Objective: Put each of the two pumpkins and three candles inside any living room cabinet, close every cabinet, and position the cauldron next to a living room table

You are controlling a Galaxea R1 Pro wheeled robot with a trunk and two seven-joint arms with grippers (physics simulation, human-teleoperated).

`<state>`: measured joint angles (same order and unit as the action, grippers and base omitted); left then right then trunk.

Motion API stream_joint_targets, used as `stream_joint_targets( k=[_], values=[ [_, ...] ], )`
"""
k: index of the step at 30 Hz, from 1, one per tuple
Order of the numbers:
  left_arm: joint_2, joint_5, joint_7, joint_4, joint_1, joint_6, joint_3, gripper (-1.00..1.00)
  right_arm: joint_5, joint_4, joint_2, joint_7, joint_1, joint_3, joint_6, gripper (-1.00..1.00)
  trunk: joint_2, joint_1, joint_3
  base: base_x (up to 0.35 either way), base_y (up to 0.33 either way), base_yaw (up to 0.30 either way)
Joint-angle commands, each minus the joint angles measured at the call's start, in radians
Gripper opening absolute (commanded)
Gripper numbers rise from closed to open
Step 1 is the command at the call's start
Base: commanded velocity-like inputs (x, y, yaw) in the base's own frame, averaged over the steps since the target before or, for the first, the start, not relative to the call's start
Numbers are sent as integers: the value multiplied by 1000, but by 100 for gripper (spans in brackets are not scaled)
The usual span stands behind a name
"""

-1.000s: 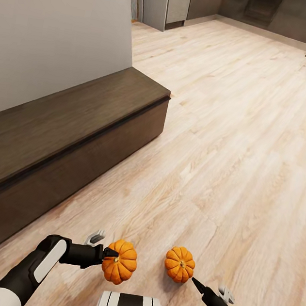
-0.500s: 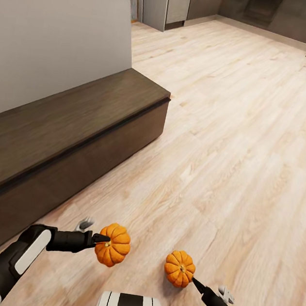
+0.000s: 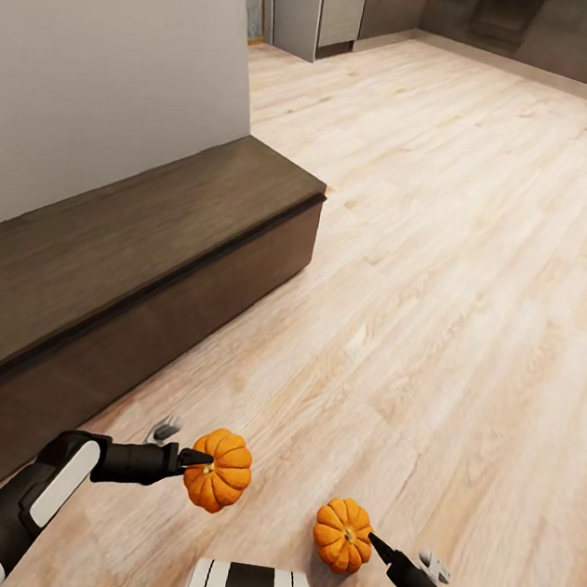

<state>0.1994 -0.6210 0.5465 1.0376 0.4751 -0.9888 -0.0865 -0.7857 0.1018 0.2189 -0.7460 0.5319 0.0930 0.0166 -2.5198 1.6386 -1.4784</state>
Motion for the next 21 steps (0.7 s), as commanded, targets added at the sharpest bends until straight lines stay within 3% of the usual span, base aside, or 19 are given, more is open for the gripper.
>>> stream_joint_targets(
  k=[1,7,21],
  values=[
    [0,3,4,-1,0,-2,-1,-100,-10,0,1,-2,0,8,2,100,0,0,-1,53,-1,0],
    [0,3,5,-2,0,-2,-1,-100,-10,0,1,0,0,8,2,100,0,0,-1,15,0,0],
    [-1,3,6,0,0,-2,-1,-100,-10,1,-1,8,0,8,2,100,-3,5,-43,0,0,0]
  ],
)
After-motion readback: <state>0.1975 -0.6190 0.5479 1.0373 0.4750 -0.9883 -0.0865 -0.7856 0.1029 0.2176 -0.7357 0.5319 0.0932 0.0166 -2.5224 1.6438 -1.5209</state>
